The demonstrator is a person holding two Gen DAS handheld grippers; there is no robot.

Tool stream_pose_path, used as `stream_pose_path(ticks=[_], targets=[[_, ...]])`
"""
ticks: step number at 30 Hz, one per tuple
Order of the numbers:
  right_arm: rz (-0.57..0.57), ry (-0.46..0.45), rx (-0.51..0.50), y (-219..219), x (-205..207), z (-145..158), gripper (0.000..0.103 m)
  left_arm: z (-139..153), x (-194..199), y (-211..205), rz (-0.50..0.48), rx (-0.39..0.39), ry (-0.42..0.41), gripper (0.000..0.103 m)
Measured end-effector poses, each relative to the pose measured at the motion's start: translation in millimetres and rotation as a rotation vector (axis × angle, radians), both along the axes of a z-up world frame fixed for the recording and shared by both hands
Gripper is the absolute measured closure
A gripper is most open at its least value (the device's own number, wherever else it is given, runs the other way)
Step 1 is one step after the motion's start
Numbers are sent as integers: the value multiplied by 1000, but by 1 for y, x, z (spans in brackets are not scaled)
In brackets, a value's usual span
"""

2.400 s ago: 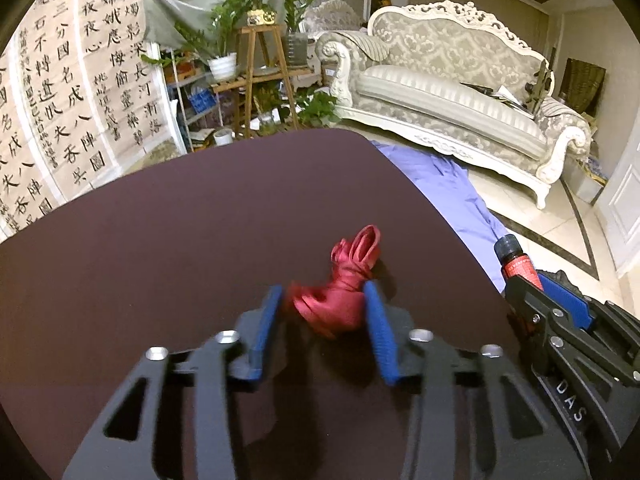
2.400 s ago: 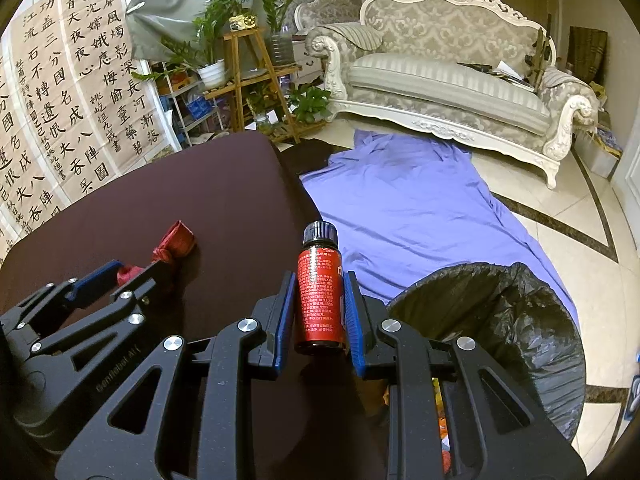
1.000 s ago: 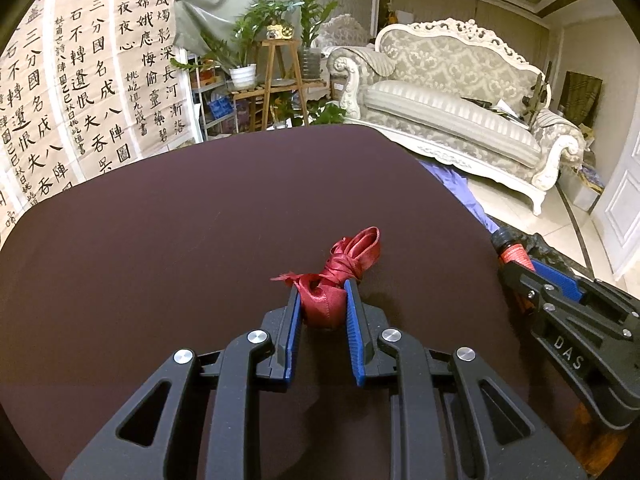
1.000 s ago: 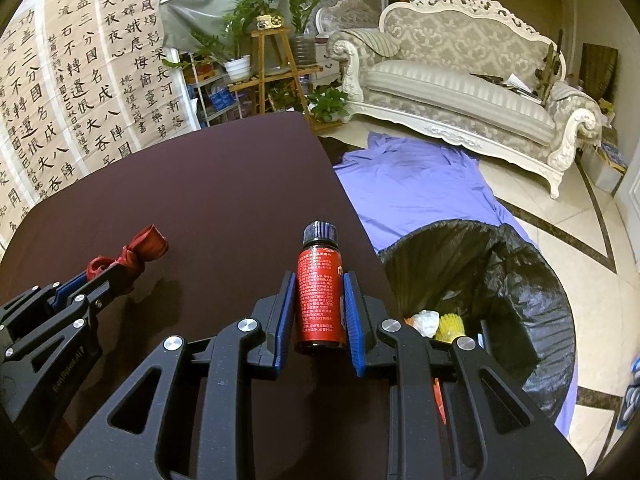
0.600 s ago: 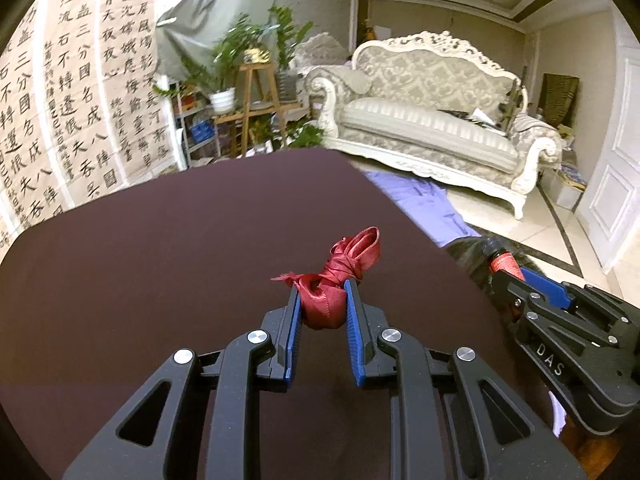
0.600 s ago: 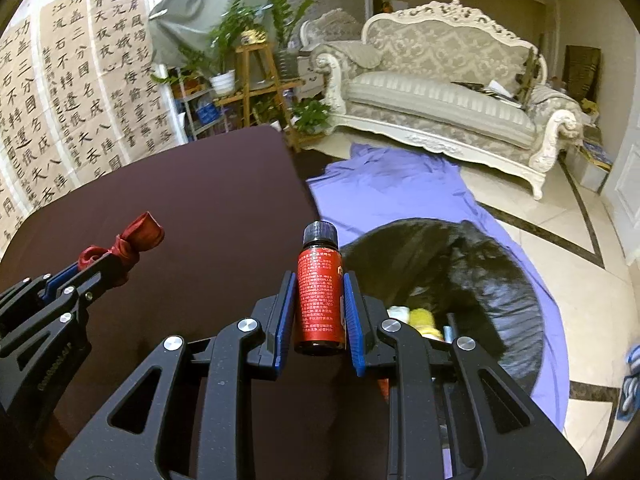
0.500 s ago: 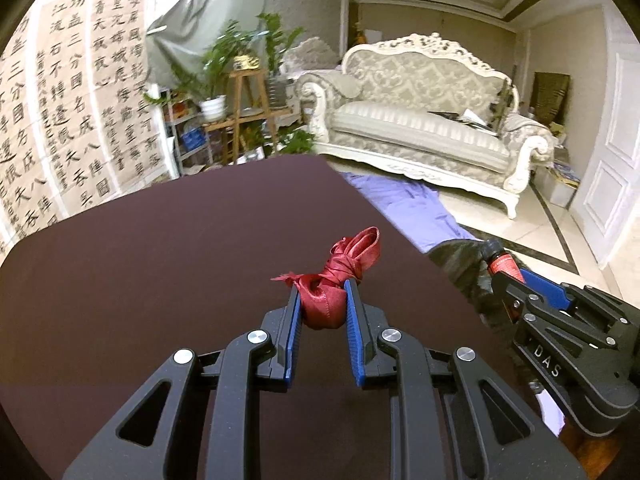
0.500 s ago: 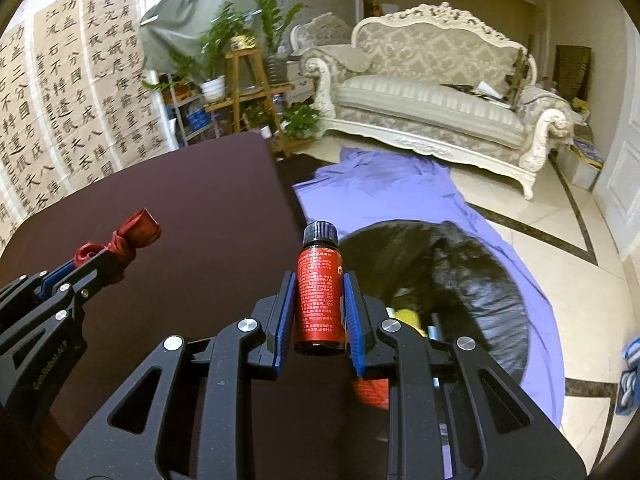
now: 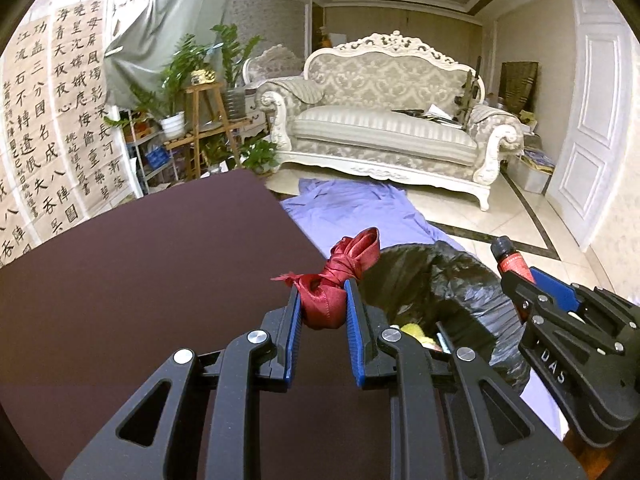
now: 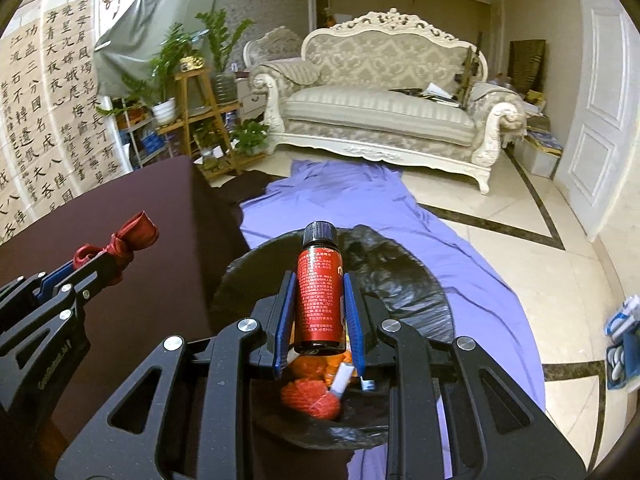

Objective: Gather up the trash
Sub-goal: 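Carry the red can and red cloth over the bin and open both tools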

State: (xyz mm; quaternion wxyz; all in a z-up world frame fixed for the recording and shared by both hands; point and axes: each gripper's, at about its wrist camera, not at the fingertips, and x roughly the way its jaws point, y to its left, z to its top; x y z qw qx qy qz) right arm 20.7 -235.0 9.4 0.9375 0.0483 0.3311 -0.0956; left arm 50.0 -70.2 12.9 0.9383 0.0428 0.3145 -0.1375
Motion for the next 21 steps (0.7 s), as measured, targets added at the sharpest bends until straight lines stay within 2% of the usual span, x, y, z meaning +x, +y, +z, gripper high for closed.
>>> stream_pose_path(ticks=[8, 16, 18, 19, 21], targets=[[-19, -4, 16, -15, 2, -7, 79, -7, 7, -25, -26, 27, 8, 81], [-31, 12, 38, -27, 12, -17, 79, -18, 19, -46, -58, 69, 51, 80], [-38, 15, 43, -28, 16, -18, 73, -20, 22, -50, -51, 85, 53, 71], [-44, 13, 43, -29, 16, -18, 66, -21, 23, -51, -49, 86, 57, 67], [-55, 9, 47, -31, 15, -19, 61, -22, 24, -50, -42, 81, 60, 54]])
